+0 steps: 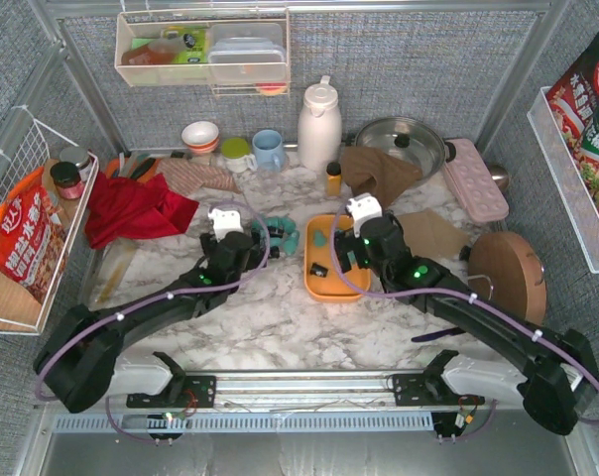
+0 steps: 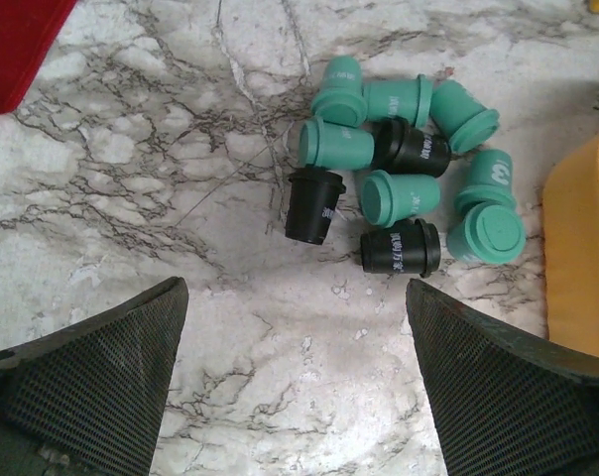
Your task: Mix the coffee capsules in the storage basket
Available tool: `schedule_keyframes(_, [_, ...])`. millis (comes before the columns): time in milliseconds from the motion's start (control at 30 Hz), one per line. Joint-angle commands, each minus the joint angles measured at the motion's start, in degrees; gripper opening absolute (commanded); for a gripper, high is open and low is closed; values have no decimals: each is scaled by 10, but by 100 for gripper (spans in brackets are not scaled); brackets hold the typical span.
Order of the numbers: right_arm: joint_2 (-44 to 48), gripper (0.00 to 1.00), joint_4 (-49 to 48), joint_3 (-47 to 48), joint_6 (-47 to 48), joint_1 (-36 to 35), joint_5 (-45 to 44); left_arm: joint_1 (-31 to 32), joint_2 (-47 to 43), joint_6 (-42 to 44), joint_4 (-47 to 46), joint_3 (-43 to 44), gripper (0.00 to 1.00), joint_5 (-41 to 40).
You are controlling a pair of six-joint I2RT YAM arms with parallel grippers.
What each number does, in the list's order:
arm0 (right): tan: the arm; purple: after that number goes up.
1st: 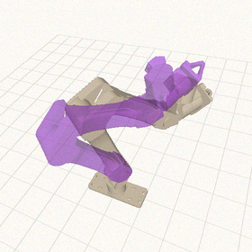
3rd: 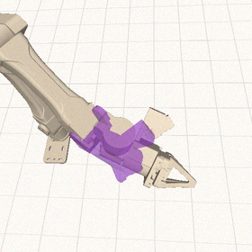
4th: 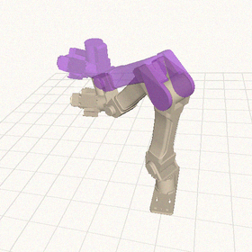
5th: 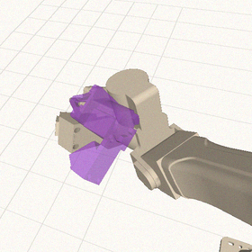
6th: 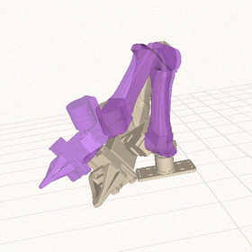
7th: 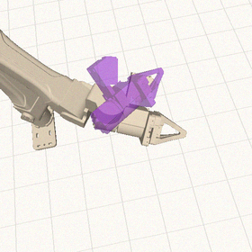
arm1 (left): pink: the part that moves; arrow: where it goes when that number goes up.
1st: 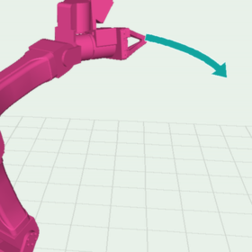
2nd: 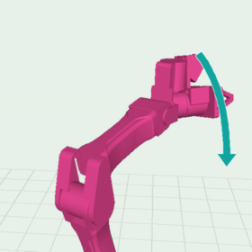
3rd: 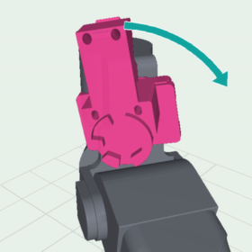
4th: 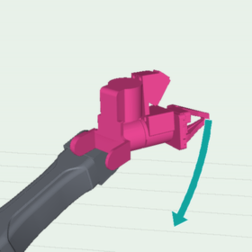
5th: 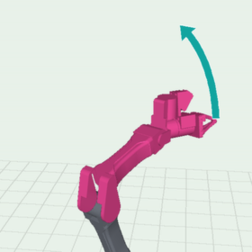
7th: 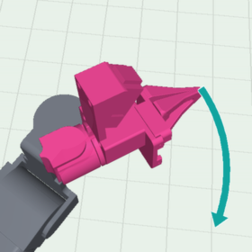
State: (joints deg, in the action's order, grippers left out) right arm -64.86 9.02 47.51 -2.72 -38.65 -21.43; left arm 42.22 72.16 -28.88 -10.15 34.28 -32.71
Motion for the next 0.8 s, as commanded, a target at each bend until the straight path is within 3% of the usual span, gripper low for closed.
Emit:
schedule_keyframes(0, [42,99,-67,-32,20,1,-80,-5,47,-33,68,41,99,-9])
schedule_keyframes(133, [97,99,-156,-98,27,11,-108,-15,108,-25,117,94,99,33])
schedule_keyframes(233, [129,99,-224,-155,0,29,-127,-19,145,-14,119,117,94,54])
schedule_keyframes(500, [153,99,-189,-158,-14,49,-78,-56,217,11,110,168,61,155])
schedule_keyframes(767, [143,99,-178,-153,-17,50,-44,-75,269,21,142,206,57,170])
